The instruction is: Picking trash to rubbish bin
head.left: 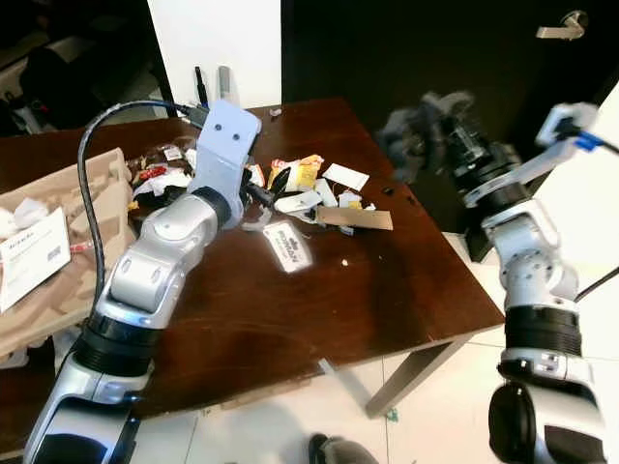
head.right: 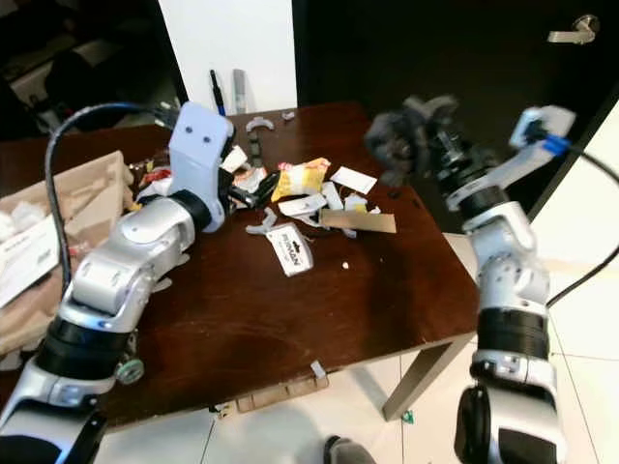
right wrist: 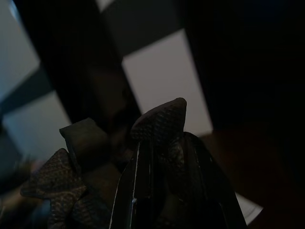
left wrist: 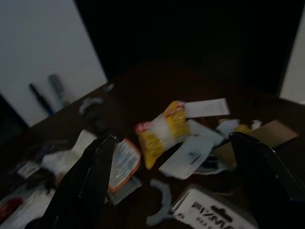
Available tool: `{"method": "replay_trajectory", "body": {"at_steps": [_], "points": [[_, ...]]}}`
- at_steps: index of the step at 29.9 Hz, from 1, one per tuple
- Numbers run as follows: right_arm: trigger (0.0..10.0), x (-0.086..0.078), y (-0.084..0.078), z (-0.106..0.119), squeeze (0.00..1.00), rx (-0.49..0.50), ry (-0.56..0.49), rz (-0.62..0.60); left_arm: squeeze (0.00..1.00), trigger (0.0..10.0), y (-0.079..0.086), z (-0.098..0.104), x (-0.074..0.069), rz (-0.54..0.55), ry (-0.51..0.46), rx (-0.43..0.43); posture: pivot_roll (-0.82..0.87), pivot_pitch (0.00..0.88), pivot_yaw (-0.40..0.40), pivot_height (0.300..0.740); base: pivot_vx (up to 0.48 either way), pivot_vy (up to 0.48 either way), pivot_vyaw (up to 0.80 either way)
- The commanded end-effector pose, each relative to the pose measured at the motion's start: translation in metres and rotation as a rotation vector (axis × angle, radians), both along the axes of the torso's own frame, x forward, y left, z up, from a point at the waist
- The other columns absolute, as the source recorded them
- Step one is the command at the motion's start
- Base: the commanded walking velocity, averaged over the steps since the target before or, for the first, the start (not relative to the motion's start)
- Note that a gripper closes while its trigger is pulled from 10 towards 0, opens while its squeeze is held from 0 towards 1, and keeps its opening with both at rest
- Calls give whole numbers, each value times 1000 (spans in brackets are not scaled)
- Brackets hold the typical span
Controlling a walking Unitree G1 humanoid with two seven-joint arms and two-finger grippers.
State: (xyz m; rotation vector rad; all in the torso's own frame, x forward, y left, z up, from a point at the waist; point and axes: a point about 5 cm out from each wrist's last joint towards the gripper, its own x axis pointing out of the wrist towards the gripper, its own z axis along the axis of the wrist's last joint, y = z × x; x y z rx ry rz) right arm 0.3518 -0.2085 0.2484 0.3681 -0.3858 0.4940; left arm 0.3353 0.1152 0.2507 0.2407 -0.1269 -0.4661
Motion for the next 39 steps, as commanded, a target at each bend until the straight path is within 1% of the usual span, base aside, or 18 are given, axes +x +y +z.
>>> {"method": "replay_trajectory", "body": {"at_steps": [1, 7, 12, 17, 20, 23, 24, 25, 26, 27, 28, 29, 31, 34, 35, 36, 37, 39], "points": [[10000, -1, 6, -3, 0, -50, 7, 21, 0, 10000, 0, -7, 2, 18, 15, 5, 80, 111, 16, 740, 0, -461, 0], [10000, -1, 12, -7, 0, -87, 23, 25, 0, 10000, 2, -10, 5, 30, 18, 5, 76, 110, 14, 740, 0, -464, 0], [10000, -1, 17, -11, 0, -120, 44, 17, 0, 10000, 8, -10, 10, 50, 22, -6, 72, 108, 12, 740, 0, -452, 0], [10000, -2, 18, -12, 0, -142, 52, 9, 0, 10000, 11, -12, 13, 50, 41, -25, 69, 109, 13, 740, 0, 0, 0], [10000, -1, 18, -13, 0, -152, 59, 3, 0, 10000, 14, -13, 16, 64, 48, -6, 68, 112, 14, 740, 0, 0, 0], [10000, -3, 18, -16, 0, -183, 69, 0, 0, 10000, 22, -21, 20, 104, 75, 42, 65, 124, 14, 740, 0, 0, 0], [10000, -4, 18, -17, 0, -196, 72, 1, 0, 10000, 25, -25, 22, 120, 98, 34, 65, 124, 14, 740, 0, 0, 0], [10000, -5, 18, -19, 0, -211, 78, 0, 0, 10000, 32, -33, 27, 149, 139, 5, 61, 134, 11, 740, 0, 0, 0], [10000, -5, 18, -19, 0, -211, 78, 0, 0, 10000, 32, -33, 27, 149, 139, 5, 61, 134, 11, 740, 0, 0, 0], [10000, -5, 18, -20, 0, -222, 88, -9, 0, 10000, 38, -42, 31, 168, 213, -86, 58, 142, 9, 740, 0, 0, 0], [10000, -5, 17, -21, 0, -229, 97, -16, 0, 10000, 40, -49, 34, 166, 279, -183, 58, 142, 9, 740, 0, 0, 0], [10000, -5, 17, -21, 0, -229, 97, -16, 0, 10000, 40, -49, 34, 166, 279, -183, 58, 142, 9, 740, 0, 0, 0], [10000, -6, 17, -22, 0, -235, 102, -20, 0, 10000, 41, -51, 35, 157, 301, -241, 48, 163, 4, 740, 0, 0, 0], [10000, -8, 16, -25, 0, -241, 114, -22, 0, 10000, 39, -53, 39, 102, 329, -371, 44, 172, 2, 740, 0, 0, 0], [10000, -8, 16, -25, 0, -241, 114, -22, 0, 10000, 39, -53, 39, 102, 329, -371, 44, 172, 2, 740, 0, 0, 0], [10000, -11, 14, -26, 0, -242, 125, -29, 0, 10000, 35, -51, 41, 49, 337, -445, 28, 200, -1, 740, 0, 0, 0], [10000, -13, 12, -27, 0, -243, 134, -37, 0, 10000, 33, -50, 42, 21, 348, -484, 23, 208, -2, 740, 0, 0, 0], [10000, -14, 10, -28, 0, -244, 142, -45, 0, 10000, 30, -49, 43, -7, 360, -524, 23, 208, -2, 740, 0, 0, 0]]}}
